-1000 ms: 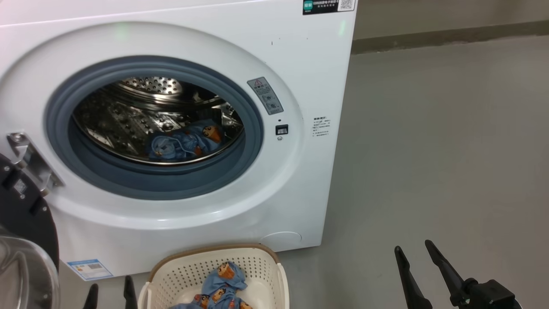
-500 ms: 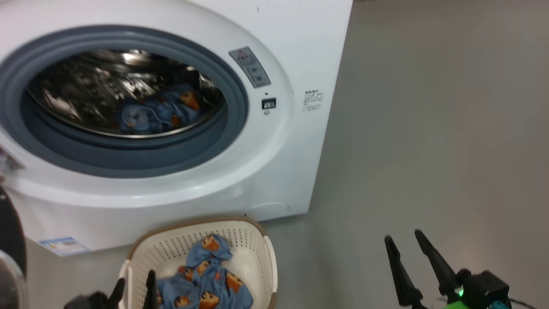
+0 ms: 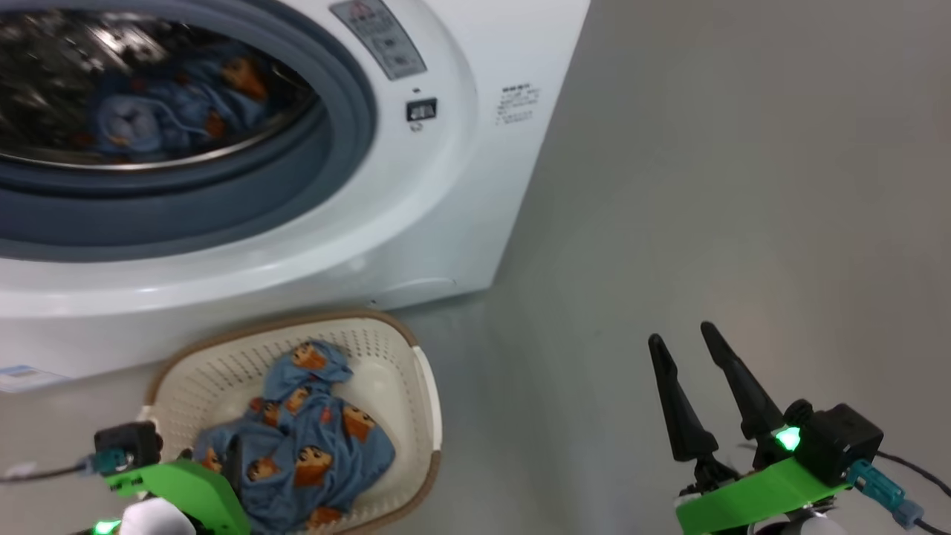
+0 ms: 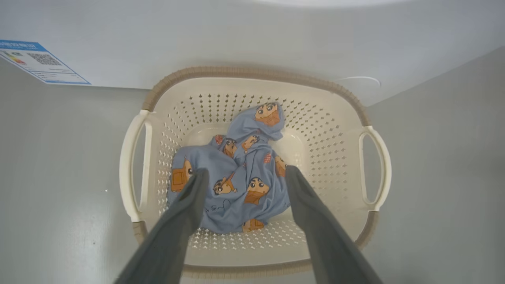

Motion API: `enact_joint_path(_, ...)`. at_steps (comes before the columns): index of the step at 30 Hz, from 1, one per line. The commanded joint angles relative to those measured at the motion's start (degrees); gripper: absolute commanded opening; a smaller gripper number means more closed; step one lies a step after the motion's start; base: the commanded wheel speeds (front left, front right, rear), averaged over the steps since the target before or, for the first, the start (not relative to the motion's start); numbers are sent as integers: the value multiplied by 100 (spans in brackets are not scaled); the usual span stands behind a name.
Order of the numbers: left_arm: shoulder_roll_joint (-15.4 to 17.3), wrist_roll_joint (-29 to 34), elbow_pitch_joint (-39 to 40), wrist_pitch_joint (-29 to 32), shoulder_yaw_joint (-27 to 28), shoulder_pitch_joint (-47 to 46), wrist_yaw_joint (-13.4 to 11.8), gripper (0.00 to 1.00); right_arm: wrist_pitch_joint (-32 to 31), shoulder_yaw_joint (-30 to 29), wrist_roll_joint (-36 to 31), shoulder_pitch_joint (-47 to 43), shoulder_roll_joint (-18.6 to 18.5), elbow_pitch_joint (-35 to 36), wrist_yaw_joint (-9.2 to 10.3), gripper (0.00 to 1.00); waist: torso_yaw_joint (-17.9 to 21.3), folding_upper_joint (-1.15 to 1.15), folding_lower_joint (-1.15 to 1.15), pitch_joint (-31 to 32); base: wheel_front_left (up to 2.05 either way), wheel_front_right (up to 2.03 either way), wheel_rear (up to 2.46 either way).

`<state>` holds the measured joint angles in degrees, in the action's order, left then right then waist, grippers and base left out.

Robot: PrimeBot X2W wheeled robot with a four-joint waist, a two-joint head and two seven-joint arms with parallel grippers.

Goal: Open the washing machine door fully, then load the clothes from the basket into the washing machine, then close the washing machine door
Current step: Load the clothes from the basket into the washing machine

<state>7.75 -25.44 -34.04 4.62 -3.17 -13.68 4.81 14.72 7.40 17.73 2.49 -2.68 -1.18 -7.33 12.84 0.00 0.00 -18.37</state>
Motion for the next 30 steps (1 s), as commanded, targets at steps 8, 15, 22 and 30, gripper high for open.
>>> enact_joint_path(8,344,-175,-1089,235,102,-833,165,100,28,175,50,305,-21,225,-16,100,581,0,0,-853,0,0,0)
enact_joint_path(15,451,-335,-2136,108,74,-1532,228,100,28,139,45,407,-21,322,-16,100,722,0,0,-1213,0,0,0)
enact_joint_path(22,487,-431,-2867,137,-1,-2063,249,100,28,154,53,490,-21,401,-16,100,799,0,0,-1547,0,0,0)
enact_joint_path(30,589,-502,-3457,173,-33,-2489,252,100,28,188,130,564,-20,484,-16,100,918,0,0,-1895,0,0,0)
